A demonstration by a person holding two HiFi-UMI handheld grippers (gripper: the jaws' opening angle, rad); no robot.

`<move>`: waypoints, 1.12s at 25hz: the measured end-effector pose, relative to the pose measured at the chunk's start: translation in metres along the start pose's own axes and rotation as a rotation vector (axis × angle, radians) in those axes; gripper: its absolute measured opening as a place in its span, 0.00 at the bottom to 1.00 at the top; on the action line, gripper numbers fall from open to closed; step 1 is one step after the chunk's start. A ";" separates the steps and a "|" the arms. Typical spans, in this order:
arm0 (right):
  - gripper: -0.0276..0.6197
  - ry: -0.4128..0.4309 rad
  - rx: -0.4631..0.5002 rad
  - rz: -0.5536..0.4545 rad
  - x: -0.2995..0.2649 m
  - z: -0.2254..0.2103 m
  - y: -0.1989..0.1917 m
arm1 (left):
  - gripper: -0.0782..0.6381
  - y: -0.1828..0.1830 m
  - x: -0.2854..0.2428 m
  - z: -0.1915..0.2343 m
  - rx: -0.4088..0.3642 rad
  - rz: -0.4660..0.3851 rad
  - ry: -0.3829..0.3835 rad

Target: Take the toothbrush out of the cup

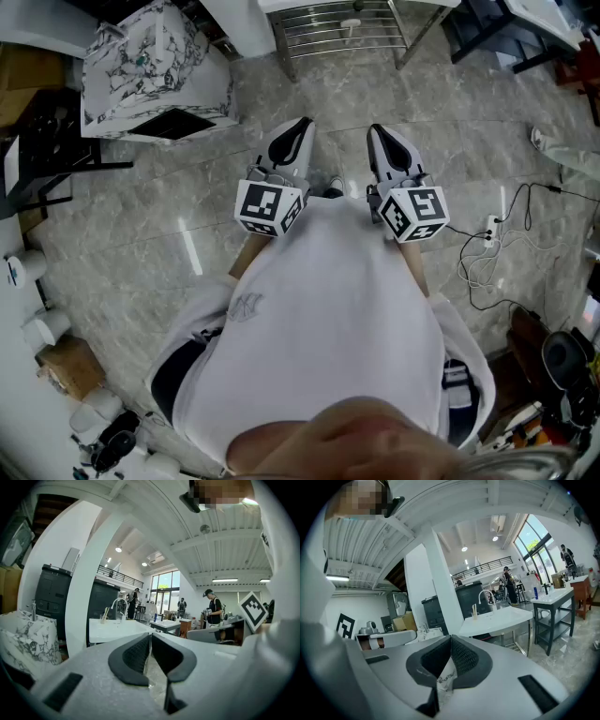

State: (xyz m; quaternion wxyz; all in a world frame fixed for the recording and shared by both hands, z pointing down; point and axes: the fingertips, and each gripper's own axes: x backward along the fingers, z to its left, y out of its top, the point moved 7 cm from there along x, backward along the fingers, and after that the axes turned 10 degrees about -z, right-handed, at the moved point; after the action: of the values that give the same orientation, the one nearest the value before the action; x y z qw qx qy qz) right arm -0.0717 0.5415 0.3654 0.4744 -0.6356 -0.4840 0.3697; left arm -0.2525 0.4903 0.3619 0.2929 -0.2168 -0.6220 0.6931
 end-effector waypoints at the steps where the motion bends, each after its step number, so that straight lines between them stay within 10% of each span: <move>1: 0.06 0.002 0.001 -0.002 0.000 -0.001 0.001 | 0.15 0.000 -0.001 -0.001 -0.002 0.000 0.001; 28: 0.07 0.078 -0.040 0.008 0.020 -0.012 -0.006 | 0.15 -0.007 0.006 -0.022 -0.007 0.002 0.059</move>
State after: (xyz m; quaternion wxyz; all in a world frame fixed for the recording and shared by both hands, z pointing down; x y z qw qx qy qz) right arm -0.0567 0.5578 0.3746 0.4788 -0.6607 -0.4699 0.3368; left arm -0.2412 0.5105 0.3661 0.3095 -0.2388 -0.6153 0.6845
